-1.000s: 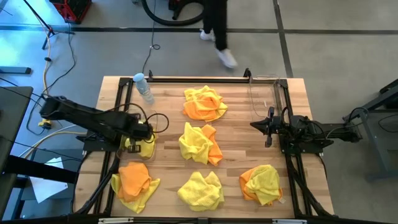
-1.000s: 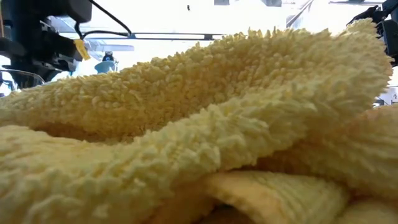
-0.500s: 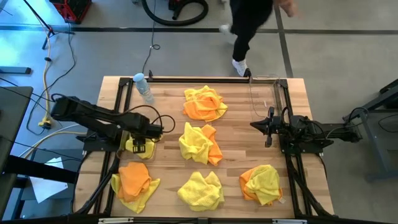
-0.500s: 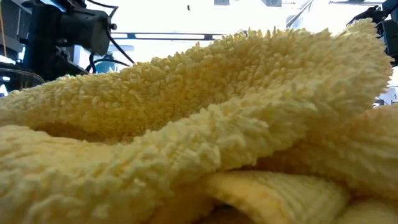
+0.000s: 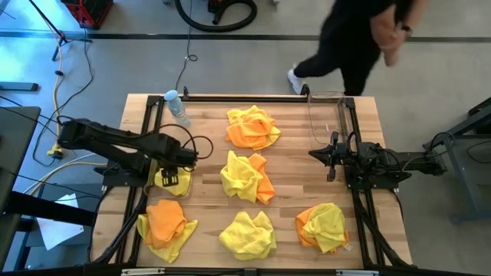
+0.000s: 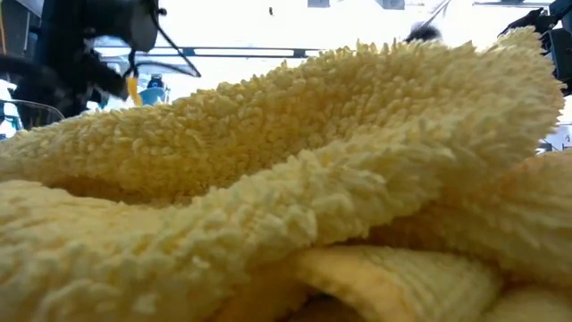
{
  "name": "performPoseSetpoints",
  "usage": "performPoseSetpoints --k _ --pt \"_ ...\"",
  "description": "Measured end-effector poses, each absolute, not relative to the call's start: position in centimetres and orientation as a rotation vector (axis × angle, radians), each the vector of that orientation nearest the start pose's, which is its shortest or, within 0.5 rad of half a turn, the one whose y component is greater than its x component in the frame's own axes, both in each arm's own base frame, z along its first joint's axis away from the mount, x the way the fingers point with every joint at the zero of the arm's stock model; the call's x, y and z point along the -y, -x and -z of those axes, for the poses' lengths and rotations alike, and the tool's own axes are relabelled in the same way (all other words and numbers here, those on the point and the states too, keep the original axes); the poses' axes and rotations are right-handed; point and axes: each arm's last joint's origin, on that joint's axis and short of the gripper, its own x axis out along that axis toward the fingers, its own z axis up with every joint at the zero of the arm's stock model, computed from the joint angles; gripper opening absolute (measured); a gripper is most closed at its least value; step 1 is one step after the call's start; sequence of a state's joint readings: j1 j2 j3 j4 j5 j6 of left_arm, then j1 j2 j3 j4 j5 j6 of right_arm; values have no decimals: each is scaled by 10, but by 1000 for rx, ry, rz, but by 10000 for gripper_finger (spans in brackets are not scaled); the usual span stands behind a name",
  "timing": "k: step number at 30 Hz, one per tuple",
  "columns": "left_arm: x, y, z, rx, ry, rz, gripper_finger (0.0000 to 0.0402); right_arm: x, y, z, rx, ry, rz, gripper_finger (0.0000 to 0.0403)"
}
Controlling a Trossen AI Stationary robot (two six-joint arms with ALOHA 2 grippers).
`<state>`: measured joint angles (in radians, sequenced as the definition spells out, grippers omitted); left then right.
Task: Sort microfiber towel by color & place in baskets
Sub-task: Put the orange microfiber cloth into the right transparent bin
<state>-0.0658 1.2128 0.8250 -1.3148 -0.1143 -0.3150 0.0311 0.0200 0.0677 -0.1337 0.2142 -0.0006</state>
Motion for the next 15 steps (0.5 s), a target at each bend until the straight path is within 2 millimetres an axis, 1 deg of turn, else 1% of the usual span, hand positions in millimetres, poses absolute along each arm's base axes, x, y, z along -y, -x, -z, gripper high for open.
performPoseSetpoints --k 6,10,15 --pt "8 -167 -253 -1516 182 -350 161 3 -94 -172 -86 11 183 0" --pt "9 -169 -277 -1422 240 -328 161 3 -94 -172 -86 11 183 0" --pt "9 -176 -309 -1269 330 -387 161 3 -94 -172 -86 11 183 0"
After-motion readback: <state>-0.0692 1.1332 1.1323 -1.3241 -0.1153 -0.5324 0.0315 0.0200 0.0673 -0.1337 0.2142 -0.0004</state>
